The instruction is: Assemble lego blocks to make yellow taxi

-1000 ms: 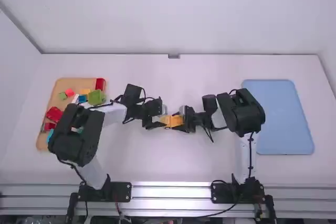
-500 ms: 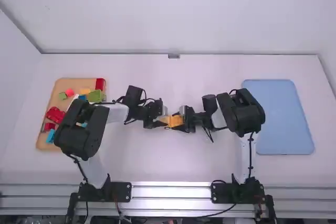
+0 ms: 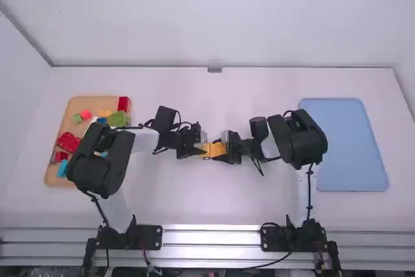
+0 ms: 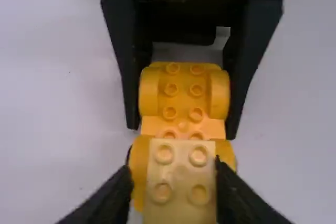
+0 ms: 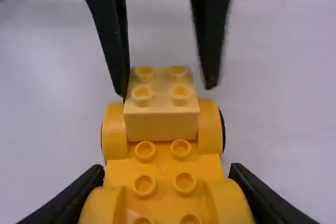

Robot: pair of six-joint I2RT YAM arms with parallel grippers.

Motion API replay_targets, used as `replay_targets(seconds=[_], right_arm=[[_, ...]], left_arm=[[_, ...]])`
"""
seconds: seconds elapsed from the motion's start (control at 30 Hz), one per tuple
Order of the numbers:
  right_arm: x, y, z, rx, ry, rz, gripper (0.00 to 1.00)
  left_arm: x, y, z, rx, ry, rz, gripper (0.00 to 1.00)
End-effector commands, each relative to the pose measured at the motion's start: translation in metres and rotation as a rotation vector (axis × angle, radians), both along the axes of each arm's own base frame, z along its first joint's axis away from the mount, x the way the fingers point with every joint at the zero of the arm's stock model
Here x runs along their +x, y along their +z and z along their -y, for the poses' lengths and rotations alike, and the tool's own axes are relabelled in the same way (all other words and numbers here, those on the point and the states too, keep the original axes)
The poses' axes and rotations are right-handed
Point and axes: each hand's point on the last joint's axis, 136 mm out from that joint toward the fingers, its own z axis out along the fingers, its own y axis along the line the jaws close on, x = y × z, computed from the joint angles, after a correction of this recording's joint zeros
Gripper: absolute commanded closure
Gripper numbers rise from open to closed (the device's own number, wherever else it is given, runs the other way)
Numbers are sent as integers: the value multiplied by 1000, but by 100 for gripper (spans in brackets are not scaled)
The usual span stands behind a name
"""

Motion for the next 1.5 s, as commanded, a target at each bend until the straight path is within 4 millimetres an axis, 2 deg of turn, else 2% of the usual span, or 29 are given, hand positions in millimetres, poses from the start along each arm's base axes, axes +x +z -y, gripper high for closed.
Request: replay_targets(seconds=[0.0,0.23,0.33,0.73,0.83,0.97,1.03,1.13,1.33,1.47], right_arm=[[-15,-26,6,-72,-36,-107,49],[-15,-26,6,-72,-36,-108,48],[-16,-26,6,-69,-34,-108,49],[-17,-24,6,-58,-26,-112,49],[-17,-24,6,-59,-27,-112,49],[-17,-24,5,-58,-24,-113,49],[-17,-24,5,-59,-25,-113,48],[-17,-24,5,-59,-25,-112,48],[-17,-24,6,-58,-26,-112,48],[-17,-24,6,-58,-26,-113,48]], left_arm=[[-4,-4,0,0,-5,-17,69],[-3,10,10,-82,-44,15,71],[-3,10,12,-79,-49,25,70],[-12,-11,19,62,-28,-4,72],[-13,-15,15,88,-7,-30,62],[-13,-15,15,85,-2,-35,57],[-13,-15,15,84,-2,-33,62],[-12,-14,15,83,-2,-28,76],[-12,-14,16,82,-3,-31,86],[-10,-4,22,21,-24,-9,89]])
